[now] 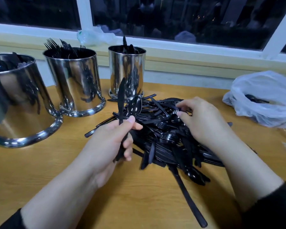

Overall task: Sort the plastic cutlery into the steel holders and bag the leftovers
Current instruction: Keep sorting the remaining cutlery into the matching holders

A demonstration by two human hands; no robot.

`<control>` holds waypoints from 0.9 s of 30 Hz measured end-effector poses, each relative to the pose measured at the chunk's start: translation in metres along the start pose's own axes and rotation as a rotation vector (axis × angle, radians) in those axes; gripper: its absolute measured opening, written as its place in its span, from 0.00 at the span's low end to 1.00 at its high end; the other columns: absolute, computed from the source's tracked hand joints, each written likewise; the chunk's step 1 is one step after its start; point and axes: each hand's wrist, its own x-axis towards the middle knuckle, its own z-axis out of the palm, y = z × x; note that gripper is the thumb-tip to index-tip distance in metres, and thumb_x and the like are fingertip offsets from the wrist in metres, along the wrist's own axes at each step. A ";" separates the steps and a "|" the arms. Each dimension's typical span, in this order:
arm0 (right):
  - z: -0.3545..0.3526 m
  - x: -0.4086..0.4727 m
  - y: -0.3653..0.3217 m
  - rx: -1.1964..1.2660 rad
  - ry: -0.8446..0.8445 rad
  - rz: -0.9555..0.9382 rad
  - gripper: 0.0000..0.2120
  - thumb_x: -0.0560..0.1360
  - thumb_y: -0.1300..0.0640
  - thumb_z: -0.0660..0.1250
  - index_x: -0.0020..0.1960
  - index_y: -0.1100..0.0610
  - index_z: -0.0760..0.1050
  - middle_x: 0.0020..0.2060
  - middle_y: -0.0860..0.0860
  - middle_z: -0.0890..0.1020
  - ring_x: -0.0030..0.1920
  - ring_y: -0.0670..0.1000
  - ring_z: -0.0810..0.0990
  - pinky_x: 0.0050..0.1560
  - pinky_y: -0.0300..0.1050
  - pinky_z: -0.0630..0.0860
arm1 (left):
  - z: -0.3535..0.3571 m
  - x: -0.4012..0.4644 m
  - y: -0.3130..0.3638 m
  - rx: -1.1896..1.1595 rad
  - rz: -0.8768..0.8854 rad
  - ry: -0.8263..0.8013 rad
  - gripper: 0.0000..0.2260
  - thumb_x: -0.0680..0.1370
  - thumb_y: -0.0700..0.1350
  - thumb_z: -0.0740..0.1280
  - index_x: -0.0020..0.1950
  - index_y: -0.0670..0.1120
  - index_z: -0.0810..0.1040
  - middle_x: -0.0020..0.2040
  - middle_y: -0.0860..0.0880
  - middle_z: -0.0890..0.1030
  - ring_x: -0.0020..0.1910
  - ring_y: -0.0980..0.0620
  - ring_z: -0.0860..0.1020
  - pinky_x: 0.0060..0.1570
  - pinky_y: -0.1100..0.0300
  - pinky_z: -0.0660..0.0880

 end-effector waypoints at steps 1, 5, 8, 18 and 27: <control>0.005 0.009 0.004 -0.076 -0.031 -0.013 0.13 0.82 0.52 0.65 0.66 0.48 0.78 0.56 0.46 0.78 0.58 0.51 0.75 0.54 0.45 0.71 | -0.002 0.001 -0.001 -0.009 -0.004 0.003 0.14 0.81 0.56 0.67 0.52 0.46 0.85 0.30 0.51 0.67 0.26 0.53 0.63 0.25 0.62 0.62; 0.022 0.014 0.012 -0.213 -0.121 -0.048 0.17 0.83 0.54 0.62 0.71 0.50 0.75 0.68 0.50 0.74 0.67 0.57 0.69 0.66 0.56 0.69 | -0.005 0.007 -0.002 -0.023 -0.029 0.002 0.12 0.83 0.50 0.65 0.51 0.48 0.87 0.33 0.51 0.69 0.26 0.55 0.57 0.23 0.62 0.54; 0.027 0.011 0.015 -0.205 -0.155 -0.050 0.16 0.83 0.53 0.63 0.71 0.49 0.75 0.66 0.50 0.74 0.66 0.57 0.69 0.67 0.57 0.68 | -0.006 0.012 -0.001 -0.051 -0.046 0.037 0.10 0.84 0.45 0.64 0.56 0.44 0.85 0.32 0.50 0.70 0.25 0.55 0.58 0.23 0.63 0.53; 0.024 0.015 0.027 0.031 0.025 0.007 0.06 0.80 0.57 0.67 0.54 0.48 0.81 0.49 0.45 0.78 0.52 0.48 0.73 0.49 0.42 0.64 | -0.013 0.013 -0.003 0.026 0.060 0.101 0.11 0.83 0.51 0.67 0.54 0.46 0.84 0.32 0.50 0.73 0.25 0.55 0.59 0.22 0.63 0.56; 0.003 0.004 0.012 0.633 0.158 -0.079 0.14 0.83 0.62 0.62 0.51 0.45 0.82 0.38 0.45 0.83 0.35 0.47 0.78 0.37 0.37 0.73 | -0.008 0.012 0.001 0.072 0.070 0.180 0.11 0.86 0.45 0.62 0.56 0.42 0.82 0.34 0.47 0.78 0.27 0.53 0.71 0.29 0.58 0.66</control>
